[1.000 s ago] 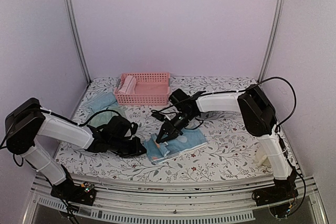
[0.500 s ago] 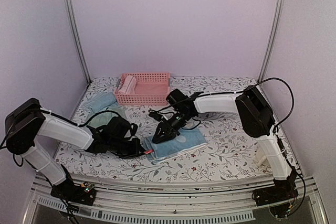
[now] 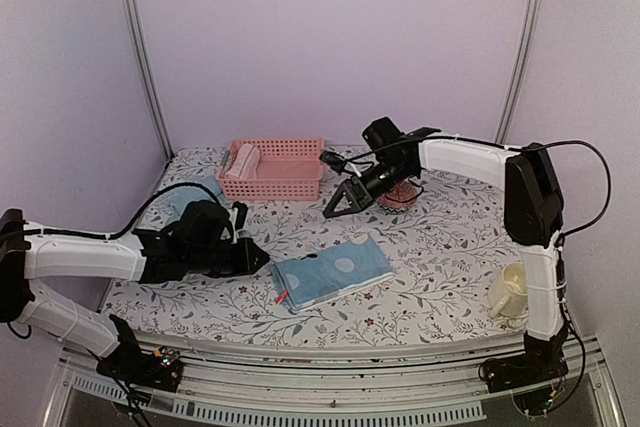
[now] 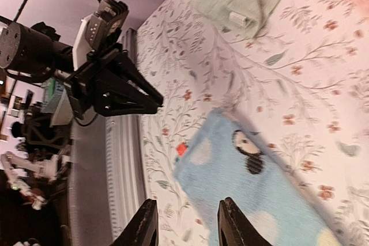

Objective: Roll the towels
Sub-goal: Fold the towel at the center of the board, then rotate the towel at the center of the board.

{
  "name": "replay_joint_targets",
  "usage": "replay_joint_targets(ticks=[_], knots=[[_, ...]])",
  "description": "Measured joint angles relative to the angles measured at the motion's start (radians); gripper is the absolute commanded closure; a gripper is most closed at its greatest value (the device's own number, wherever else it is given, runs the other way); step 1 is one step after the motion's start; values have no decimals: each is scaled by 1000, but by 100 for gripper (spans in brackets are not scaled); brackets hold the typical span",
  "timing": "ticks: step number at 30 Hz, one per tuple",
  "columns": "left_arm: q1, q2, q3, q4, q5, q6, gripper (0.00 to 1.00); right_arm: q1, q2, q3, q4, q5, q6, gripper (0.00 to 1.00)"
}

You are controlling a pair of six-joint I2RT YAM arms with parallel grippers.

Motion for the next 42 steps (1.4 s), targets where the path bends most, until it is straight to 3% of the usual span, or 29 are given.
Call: replay_joint_targets(ticks=[6, 14, 21, 29, 37, 42], knots=[[0, 100, 140, -14, 16, 72, 89, -72, -157, -115, -2, 228, -171, 73], [-14, 292, 261, -2, 116, 122, 89, -42, -137, -187, 0, 410, -260, 77], [-26, 443, 314, 0, 212, 122, 90, -40, -58, -191, 14, 464, -280, 78], [-26, 437, 261, -121, 201, 122, 91, -49, 27, -211, 60, 550, -271, 78], [16, 425, 260, -171, 183, 161, 93, -53, -19, -309, 142, 552, -241, 80], [97, 462, 342, -248, 130, 238, 93, -45, -102, -438, 149, 535, -241, 79]])
